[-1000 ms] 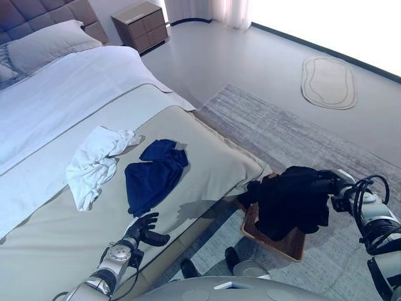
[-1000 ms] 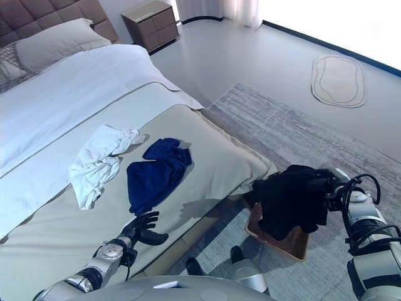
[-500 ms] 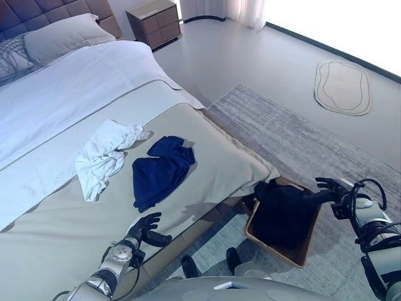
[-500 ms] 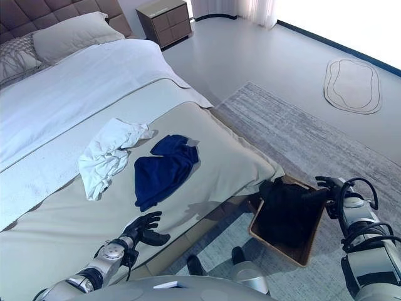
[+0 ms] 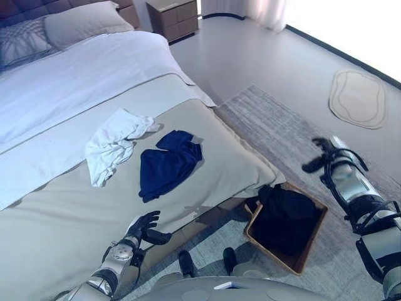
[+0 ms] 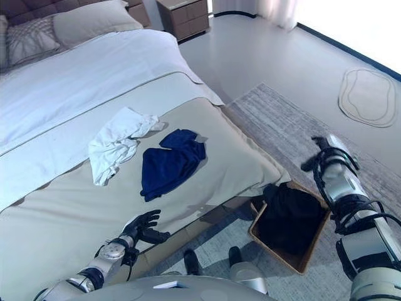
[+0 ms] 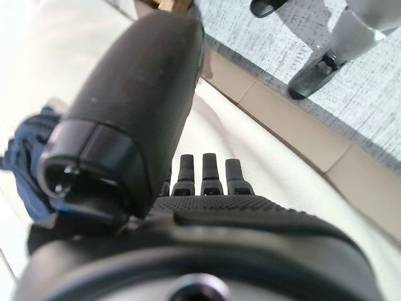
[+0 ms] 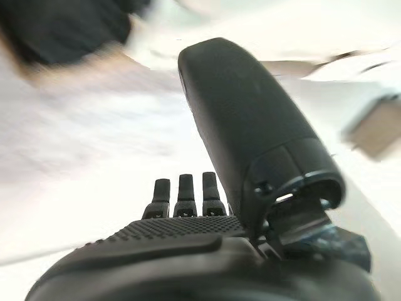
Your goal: Pick up the clothes from the bed and place them into the basket
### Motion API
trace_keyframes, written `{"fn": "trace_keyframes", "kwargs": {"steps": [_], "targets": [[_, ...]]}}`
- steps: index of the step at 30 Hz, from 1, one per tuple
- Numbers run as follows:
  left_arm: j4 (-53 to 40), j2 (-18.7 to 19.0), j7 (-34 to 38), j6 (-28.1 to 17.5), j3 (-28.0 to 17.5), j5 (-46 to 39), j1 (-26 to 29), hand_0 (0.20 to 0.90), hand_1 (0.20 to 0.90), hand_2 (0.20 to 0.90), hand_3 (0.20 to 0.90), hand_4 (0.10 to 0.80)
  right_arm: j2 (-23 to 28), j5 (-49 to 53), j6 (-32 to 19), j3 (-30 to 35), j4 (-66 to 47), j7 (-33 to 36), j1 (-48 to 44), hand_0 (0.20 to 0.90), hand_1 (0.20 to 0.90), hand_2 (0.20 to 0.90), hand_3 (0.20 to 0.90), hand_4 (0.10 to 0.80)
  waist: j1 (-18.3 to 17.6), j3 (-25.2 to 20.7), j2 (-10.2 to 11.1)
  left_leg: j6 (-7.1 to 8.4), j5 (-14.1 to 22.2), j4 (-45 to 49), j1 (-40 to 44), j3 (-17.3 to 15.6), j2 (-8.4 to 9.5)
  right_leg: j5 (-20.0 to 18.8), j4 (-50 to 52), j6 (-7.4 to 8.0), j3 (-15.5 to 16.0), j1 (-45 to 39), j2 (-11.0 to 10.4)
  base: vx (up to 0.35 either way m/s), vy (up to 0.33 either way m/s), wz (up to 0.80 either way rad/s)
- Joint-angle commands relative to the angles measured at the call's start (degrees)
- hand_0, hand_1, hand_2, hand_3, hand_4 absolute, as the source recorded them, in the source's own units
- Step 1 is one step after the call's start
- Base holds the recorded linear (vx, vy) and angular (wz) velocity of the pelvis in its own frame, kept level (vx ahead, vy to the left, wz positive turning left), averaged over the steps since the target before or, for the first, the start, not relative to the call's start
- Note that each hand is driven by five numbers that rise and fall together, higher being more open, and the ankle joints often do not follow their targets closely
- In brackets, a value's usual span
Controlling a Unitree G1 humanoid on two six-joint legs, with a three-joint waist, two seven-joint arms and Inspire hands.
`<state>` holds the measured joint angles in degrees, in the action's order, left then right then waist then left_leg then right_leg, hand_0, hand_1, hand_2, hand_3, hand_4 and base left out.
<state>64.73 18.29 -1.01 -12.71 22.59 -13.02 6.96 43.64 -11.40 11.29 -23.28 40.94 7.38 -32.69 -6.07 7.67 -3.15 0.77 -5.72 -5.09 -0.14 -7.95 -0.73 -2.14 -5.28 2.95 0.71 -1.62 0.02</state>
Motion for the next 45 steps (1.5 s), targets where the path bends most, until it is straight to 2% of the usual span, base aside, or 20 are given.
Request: {"fn": "trace_keyframes", "kwargs": {"steps": [1,5,8,9,12,20,21,23,27,30,32,39,45], "targets": [[-1.4,0.3,2.9,-2.7,-0.9,-0.8,1.3,0.9,0.9,0.9,0.9,0.8,-0.6,-7.4,-3.4,-5.6,-3.2,3.9,-11.9,0.9,0.9,0.9,0.9,0.8,5.1,-2.2,3.3,-1.48,4.8,1.5,0.7,6.3,4.38,-2.7,2.6,-0.29,0.6,3.7,0.1,0.008,-0.004,0.33],[-1.6,-0.4,3.6,-2.8,-0.5,-0.7,1.2,0.9,0.9,0.9,0.9,0.8,-4.1,-10.6,-3.1,-12.8,1.6,3.4,-18.6,0.9,0.9,0.9,0.9,0.8,8.5,-0.7,3.3,-1.63,4.4,3.1,-1.6,9.2,5.22,-0.9,5.1,-1.21,3.7,4.7,-0.6,-0.001,0.016,0.49],[-2.5,-0.3,3.0,-3.9,0.3,-1.8,1.6,0.9,0.9,0.9,0.9,0.8,-6.2,-11.0,-3.4,-16.3,6.4,3.2,-24.5,0.9,0.9,0.9,0.9,0.8,11.7,2.2,2.6,-1.55,4.0,5.1,-4.1,11.4,5.98,0.4,8.1,-1.98,6.8,6.2,-1.5,-0.097,0.048,0.51],[-3.2,-0.2,2.5,-4.8,0.7,-2.6,2.1,0.9,0.9,0.9,0.9,0.8,-7.1,-11.4,-3.0,-18.7,8.4,3.5,-27.6,0.9,0.9,0.9,0.9,0.8,13.3,4.4,2.0,-1.56,3.7,6.5,-6.1,12.7,6.52,1.2,10.1,-2.44,8.8,7.7,-2.1,-0.184,0.07,0.47],[-4.7,0.1,2.0,-6.3,1.8,-3.7,2.6,0.9,0.9,0.9,0.9,0.8,-7.5,-10.3,-1.8,-22.2,9.9,4.1,-32.1,0.9,0.9,0.9,0.9,0.8,15.7,8.0,0.9,-1.45,3.0,8.3,-9.1,14.6,7.3,2.2,12.6,-3.0,12.0,9.8,-2.9,-0.163,0.046,0.59],[-9.7,2.1,0.8,-9.6,3.9,-4.8,3.3,0.9,0.9,0.9,0.9,0.8,-8.2,-7.8,-0.8,-25.5,16.8,4.6,-39.5,0.9,0.9,0.9,0.9,0.8,21.9,13.9,-2.3,-1.59,2.2,12.9,-16.5,19.1,9.77,4.9,18.8,-3.95,19.9,14.8,-5.4,-0.073,-0.029,0.55],[-11.0,2.5,0.2,-10.4,3.9,-5.8,3.5,0.9,0.9,0.9,0.9,0.8,-8.1,-7.5,-0.6,-25.5,18.6,4.2,-40.6,0.9,0.9,0.9,0.9,0.8,23.0,14.7,-2.6,-1.46,3.5,14.2,-17.5,19.4,10.24,6.8,20.9,-3.61,20.3,15.7,-6.0,0.041,-0.061,0.51],[-13.4,3.0,-0.3,-10.9,3.8,-6.9,3.5,0.9,0.9,0.9,0.9,0.8,-8.0,-6.6,0.9,-25.8,20.0,3.2,-41.9,0.9,0.9,0.9,0.9,0.8,24.2,16.1,-3.3,-1.47,3.8,16.5,-19.7,19.5,10.92,7.4,23.4,-3.66,21.6,17.4,-7.3,0.034,0.001,0.46],[-19.4,4.8,-0.3,-11.8,2.9,-10.0,2.9,0.9,0.9,0.9,0.9,0.8,-7.9,-5.1,5.2,-25.1,21.5,1.4,-43.8,0.9,0.9,0.9,0.9,0.8,25.6,19.6,-4.7,-2.19,4.5,21.8,-24.8,17.9,11.73,8.6,30.5,-3.38,22.3,22.7,-10.0,-0.01,0.054,0.28],[-22.7,5.9,-0.4,-11.4,2.2,-12.8,2.7,0.9,0.9,0.9,0.9,0.8,-7.4,-5.6,7.6,-25.2,22.3,-0.6,-44.5,0.9,0.9,0.9,0.9,0.8,26.0,21.2,-5.1,-2.52,4.8,24.4,-27.6,17.0,12.24,9.2,33.7,-3.27,22.0,25.4,-10.9,-0.015,0.022,0.12],[-26.0,6.9,-0.4,-10.7,1.5,-14.4,2.5,0.9,0.9,0.9,0.9,0.8,-7.2,-4.8,8.7,-25.5,23.6,-1.8,-44.6,0.9,0.9,0.9,0.9,0.8,26.3,22.1,-5.3,-3.32,5.3,26.3,-29.6,16.4,12.52,9.8,36.5,-3.23,21.6,27.9,-11.3,-0.011,0.018,0.08],[-30.3,8.2,0.4,-10.4,1.3,-15.8,2.3,0.9,0.9,0.9,0.9,0.8,-6.7,-4.7,12.4,-26.0,26.3,-9.8,-44.5,0.9,0.9,0.9,0.9,0.8,26.8,22.1,-5.3,-4.31,6.9,31.5,-35.2,15.3,12.63,10.8,40.8,-3.95,21.4,32.8,-11.5,-0.005,0.011,-0.01],[-31.1,8.9,1.2,-9.7,0.9,-15.8,1.9,0.9,0.9,0.9,0.9,0.8,-7.1,-7.4,18.8,-26.7,29.8,-19.6,-43.9,0.9,0.9,0.9,0.9,0.8,26.9,22.1,-4.9,-4.01,7.8,33.8,-36.8,14.8,11.75,11.3,42.4,-4.38,20.7,33.9,-10.9,-0.002,-0.008,-0.02]]}}
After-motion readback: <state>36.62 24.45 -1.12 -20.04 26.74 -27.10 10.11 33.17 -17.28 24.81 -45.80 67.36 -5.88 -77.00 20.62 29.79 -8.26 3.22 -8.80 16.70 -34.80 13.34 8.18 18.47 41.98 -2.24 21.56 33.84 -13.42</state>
